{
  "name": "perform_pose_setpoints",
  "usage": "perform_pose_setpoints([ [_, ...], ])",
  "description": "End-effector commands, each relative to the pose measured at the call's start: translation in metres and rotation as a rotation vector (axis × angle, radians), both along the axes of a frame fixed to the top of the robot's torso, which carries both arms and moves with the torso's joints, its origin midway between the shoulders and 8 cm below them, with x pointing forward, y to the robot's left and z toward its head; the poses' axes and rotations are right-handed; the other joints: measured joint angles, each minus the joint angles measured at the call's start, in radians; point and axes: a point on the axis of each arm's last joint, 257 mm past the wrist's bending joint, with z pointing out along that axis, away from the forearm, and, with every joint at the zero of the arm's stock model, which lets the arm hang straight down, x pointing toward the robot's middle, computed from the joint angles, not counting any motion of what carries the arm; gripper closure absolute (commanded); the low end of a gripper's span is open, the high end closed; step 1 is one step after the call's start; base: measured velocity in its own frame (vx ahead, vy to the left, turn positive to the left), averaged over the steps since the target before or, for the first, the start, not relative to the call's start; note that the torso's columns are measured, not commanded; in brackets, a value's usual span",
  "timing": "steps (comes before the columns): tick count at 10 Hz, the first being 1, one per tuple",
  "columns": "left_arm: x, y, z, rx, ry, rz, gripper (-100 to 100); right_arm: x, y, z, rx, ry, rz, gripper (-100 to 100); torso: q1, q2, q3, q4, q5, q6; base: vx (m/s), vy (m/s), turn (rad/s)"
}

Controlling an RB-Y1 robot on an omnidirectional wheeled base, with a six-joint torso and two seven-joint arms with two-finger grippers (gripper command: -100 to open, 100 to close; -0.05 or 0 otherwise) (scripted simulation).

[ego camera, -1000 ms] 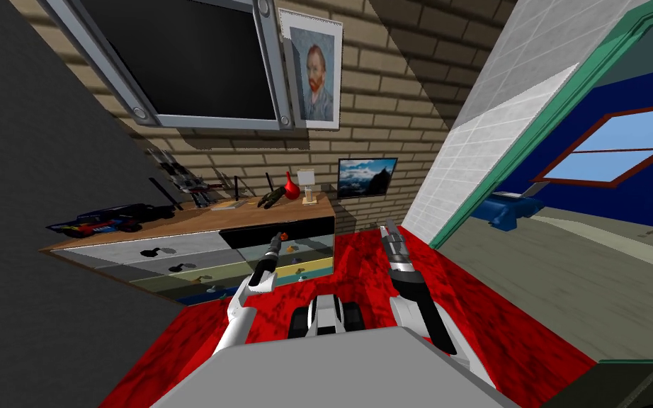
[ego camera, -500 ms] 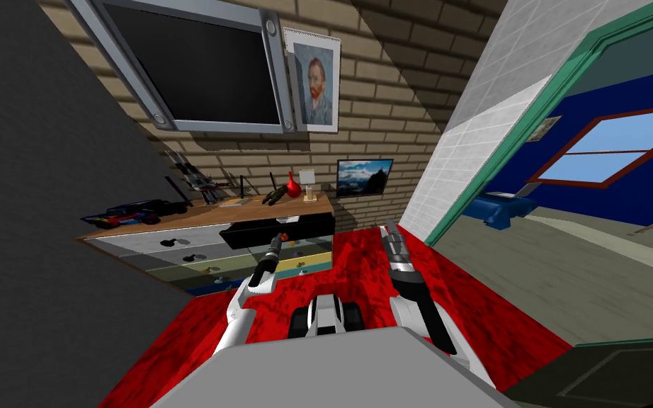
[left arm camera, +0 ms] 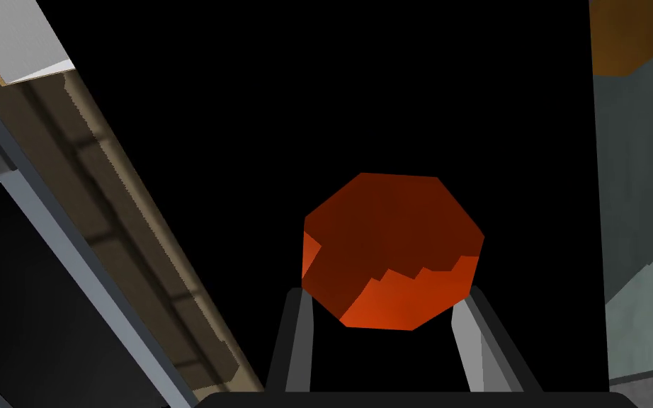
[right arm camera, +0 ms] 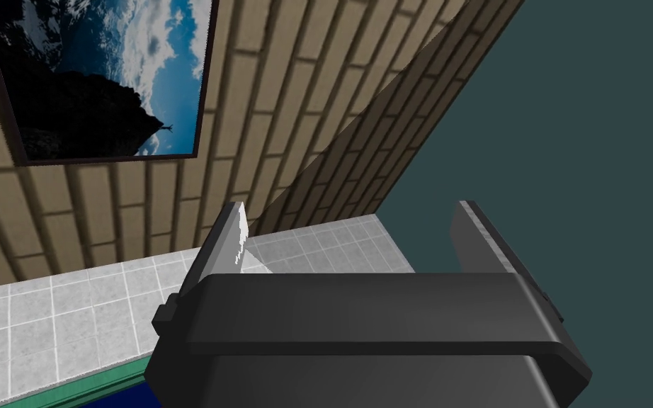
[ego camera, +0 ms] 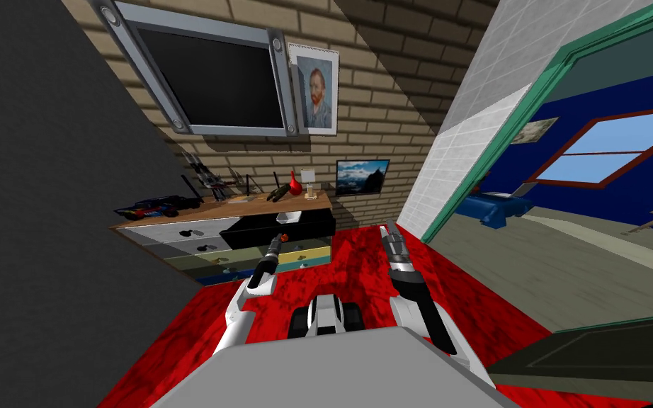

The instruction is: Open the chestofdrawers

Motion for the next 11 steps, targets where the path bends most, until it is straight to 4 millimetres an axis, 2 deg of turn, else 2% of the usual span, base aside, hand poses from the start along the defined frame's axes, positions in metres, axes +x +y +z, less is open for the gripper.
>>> perform_pose_setpoints([
  [1, -0.002, -0.004, 0.003, -0.001, -0.007, -0.006, 100, 0.000, 0.000, 0.000, 0.000, 0.000, 0.000, 0, 0.000, 0.002, 0.001, -0.001, 0.001, 0.000, -0.185, 0.002, 0.009],
  [4, -0.004, -0.009, 0.008, -0.003, -0.017, -0.016, 100, 0.000, 0.000, 0.000, 0.000, 0.000, 0.000, 0, -0.002, 0.006, 0.004, -0.001, 0.001, 0.000, -0.213, -0.031, 0.016],
  [7, -0.008, -0.009, 0.003, -0.001, -0.006, -0.015, 100, 0.000, 0.000, 0.000, 0.000, 0.000, 0.000, 0, 0.000, 0.002, 0.000, -0.001, 0.000, -0.001, -0.140, -0.006, 0.011],
  [8, -0.005, -0.005, 0.012, -0.001, -0.002, -0.009, -100, 0.000, 0.000, 0.000, 0.000, 0.000, 0.000, 0, 0.001, 0.004, 0.002, -0.001, 0.001, -0.001, -0.087, 0.000, -0.010],
  [11, -0.003, -0.004, 0.029, -0.002, -0.002, -0.006, -100, 0.000, 0.000, 0.000, 0.000, 0.000, 0.000, 0, 0.003, -0.004, -0.003, -0.003, 0.002, -0.002, 0.009, 0.002, -0.010],
])
